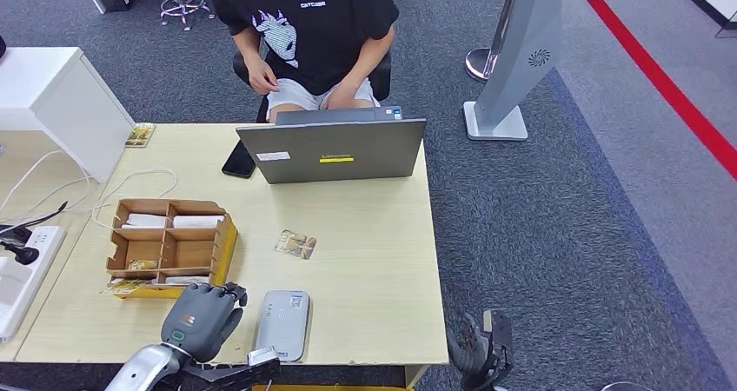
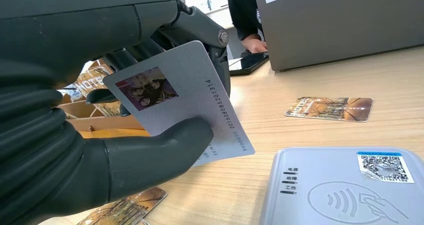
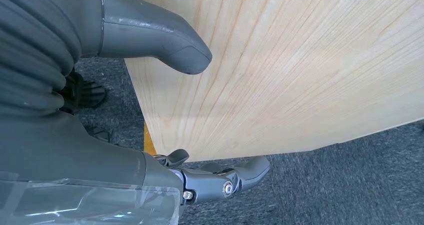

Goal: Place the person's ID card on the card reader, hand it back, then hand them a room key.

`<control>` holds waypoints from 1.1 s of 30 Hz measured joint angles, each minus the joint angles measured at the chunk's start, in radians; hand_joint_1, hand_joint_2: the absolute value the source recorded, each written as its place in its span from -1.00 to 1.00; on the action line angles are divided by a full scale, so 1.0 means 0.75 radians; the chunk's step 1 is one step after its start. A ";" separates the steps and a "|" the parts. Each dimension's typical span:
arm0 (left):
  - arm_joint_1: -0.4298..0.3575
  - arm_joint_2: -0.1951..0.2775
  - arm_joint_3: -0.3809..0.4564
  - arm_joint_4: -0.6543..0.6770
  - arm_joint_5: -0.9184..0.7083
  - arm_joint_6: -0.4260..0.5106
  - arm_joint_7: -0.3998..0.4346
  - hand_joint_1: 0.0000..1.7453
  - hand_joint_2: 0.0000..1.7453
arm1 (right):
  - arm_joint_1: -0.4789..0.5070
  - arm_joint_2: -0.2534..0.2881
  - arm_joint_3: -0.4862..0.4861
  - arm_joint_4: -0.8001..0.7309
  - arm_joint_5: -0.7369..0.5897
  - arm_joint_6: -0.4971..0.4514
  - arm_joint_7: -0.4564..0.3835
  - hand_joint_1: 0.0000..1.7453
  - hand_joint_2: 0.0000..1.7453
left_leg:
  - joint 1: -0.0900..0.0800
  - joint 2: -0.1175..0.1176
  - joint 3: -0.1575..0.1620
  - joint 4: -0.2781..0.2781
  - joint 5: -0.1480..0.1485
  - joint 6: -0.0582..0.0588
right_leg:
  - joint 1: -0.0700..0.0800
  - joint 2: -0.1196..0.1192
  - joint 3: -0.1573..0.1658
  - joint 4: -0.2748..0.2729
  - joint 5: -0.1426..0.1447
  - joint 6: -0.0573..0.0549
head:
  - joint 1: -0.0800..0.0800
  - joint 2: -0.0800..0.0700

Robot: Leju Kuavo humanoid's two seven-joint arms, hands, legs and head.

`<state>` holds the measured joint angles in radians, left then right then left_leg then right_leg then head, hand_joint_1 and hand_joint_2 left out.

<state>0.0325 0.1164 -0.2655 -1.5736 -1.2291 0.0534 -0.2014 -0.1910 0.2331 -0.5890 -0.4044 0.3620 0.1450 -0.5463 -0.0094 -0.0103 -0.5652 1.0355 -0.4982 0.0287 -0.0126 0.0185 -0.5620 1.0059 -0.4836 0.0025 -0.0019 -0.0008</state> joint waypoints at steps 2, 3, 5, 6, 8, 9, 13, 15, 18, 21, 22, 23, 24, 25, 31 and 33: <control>0.000 0.000 0.000 0.000 0.000 0.000 0.000 1.00 1.00 | 0.000 0.000 0.000 0.000 0.000 0.000 0.000 -1.00 1.00 | 0.000 0.000 0.000 0.000 0.000 0.000 | 0.000 0.000 0.000 0.000 0.000 0.000 | 0.000 0.000; 0.000 0.000 0.000 0.000 0.000 0.000 0.000 1.00 1.00 | 0.000 0.000 0.000 0.000 0.000 0.000 0.000 -1.00 1.00 | 0.000 0.000 0.000 0.000 0.000 0.000 | 0.000 0.000 0.000 0.000 0.000 0.000 | 0.000 0.000; 0.000 0.000 0.000 0.000 0.000 0.000 0.000 1.00 1.00 | 0.000 0.000 0.000 0.000 0.000 0.000 0.000 -1.00 1.00 | 0.000 0.000 0.000 0.000 0.000 0.000 | 0.000 0.000 0.000 0.000 0.000 0.000 | 0.000 0.000; 0.000 0.000 0.000 0.000 0.000 0.000 0.000 1.00 1.00 | 0.000 0.000 0.000 0.000 0.000 0.000 0.000 -1.00 1.00 | 0.000 0.000 0.000 0.000 0.000 0.000 | 0.000 0.000 0.000 0.000 0.000 0.000 | 0.000 0.000; 0.000 0.000 0.000 0.000 0.000 0.000 0.000 1.00 1.00 | 0.000 0.000 0.000 0.000 0.000 0.000 0.000 -1.00 1.00 | 0.000 0.000 0.000 0.000 0.000 0.000 | 0.000 0.000 0.000 0.000 0.000 0.000 | 0.000 0.000; 0.000 0.000 0.000 0.000 0.000 0.000 0.000 1.00 1.00 | 0.000 0.000 0.000 0.000 0.000 0.000 0.000 -1.00 1.00 | 0.000 0.000 0.000 0.000 0.000 0.000 | 0.000 0.000 0.000 0.000 0.000 0.000 | 0.000 0.000; 0.000 0.000 0.000 0.000 0.000 0.000 0.000 1.00 1.00 | 0.000 0.000 0.000 0.000 0.000 0.000 0.000 -1.00 1.00 | 0.000 0.000 0.000 0.000 0.000 0.000 | 0.000 0.000 0.000 0.000 0.000 0.000 | 0.000 0.000; 0.000 0.000 0.000 0.000 0.000 0.000 0.000 1.00 1.00 | 0.000 0.000 0.000 0.000 0.000 0.000 0.000 -1.00 1.00 | 0.000 0.000 0.000 0.000 0.000 0.000 | 0.000 0.000 0.000 0.000 0.000 0.000 | 0.000 0.000; 0.000 0.000 0.000 0.000 0.000 0.000 0.000 1.00 1.00 | 0.000 0.000 0.000 0.000 0.000 0.000 0.000 -1.00 1.00 | 0.000 0.000 0.000 0.000 0.000 0.000 | 0.000 0.000 0.000 0.000 0.000 0.000 | 0.000 0.000; -0.003 0.002 0.000 0.000 0.000 0.002 0.006 1.00 1.00 | 0.000 0.000 0.000 0.000 0.001 0.001 0.001 -1.00 1.00 | 0.000 0.000 0.000 0.000 0.000 0.000 | 0.000 0.000 0.000 0.000 0.000 0.000 | 0.000 0.000; -0.016 0.010 0.001 0.000 -0.001 0.006 0.027 1.00 1.00 | 0.000 0.001 0.001 0.000 0.004 0.006 0.006 -1.00 1.00 | 0.000 -0.001 -0.001 0.000 0.001 0.001 | 0.000 -0.001 -0.001 0.000 0.000 0.000 | 0.000 0.000; -0.047 0.023 0.004 0.000 0.000 0.009 0.055 1.00 1.00 | -0.001 0.001 0.005 0.001 0.009 0.011 0.013 -1.00 1.00 | 0.001 -0.002 -0.002 0.000 0.002 0.000 | 0.000 -0.002 -0.002 0.000 0.001 0.000 | 0.002 0.000; -0.096 0.043 0.015 0.000 0.003 0.004 0.081 1.00 1.00 | -0.002 0.003 0.012 0.001 0.016 0.017 0.021 -1.00 1.00 | 0.002 -0.004 -0.004 0.001 0.004 -0.001 | 0.001 -0.004 -0.003 0.000 0.002 -0.001 | 0.004 0.000; -0.161 0.068 0.036 0.000 0.007 -0.008 0.097 1.00 1.00 | -0.005 0.007 0.020 0.002 0.021 0.019 0.029 -1.00 1.00 | 0.003 -0.006 -0.007 0.001 0.006 -0.002 | 0.001 -0.006 -0.005 0.001 0.003 -0.002 | 0.006 0.000; -0.396 0.134 0.192 0.002 -0.028 -0.059 0.055 1.00 1.00 | -0.014 0.016 0.047 0.008 0.019 0.016 0.040 -1.00 1.00 | 0.003 -0.004 -0.006 0.000 0.010 -0.007 | 0.002 -0.004 -0.007 0.002 0.007 -0.006 | 0.001 0.000; -0.398 0.132 0.201 0.002 -0.040 -0.054 0.055 1.00 1.00 | -0.014 0.015 0.054 0.009 0.017 0.016 0.040 -1.00 1.00 | 0.003 -0.002 -0.007 0.000 0.010 -0.007 | 0.002 -0.002 -0.008 0.003 0.007 -0.007 | 0.002 0.000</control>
<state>-0.2664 0.2157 -0.1144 -1.5724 -1.2594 0.0129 -0.1605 -0.2015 0.2445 -0.5488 -0.3978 0.3747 0.1572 -0.5165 -0.0072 -0.0119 -0.5704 1.0353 -0.4907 0.0233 -0.0114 0.0170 -0.5677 1.0079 -0.4783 -0.0026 -0.0007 -0.0008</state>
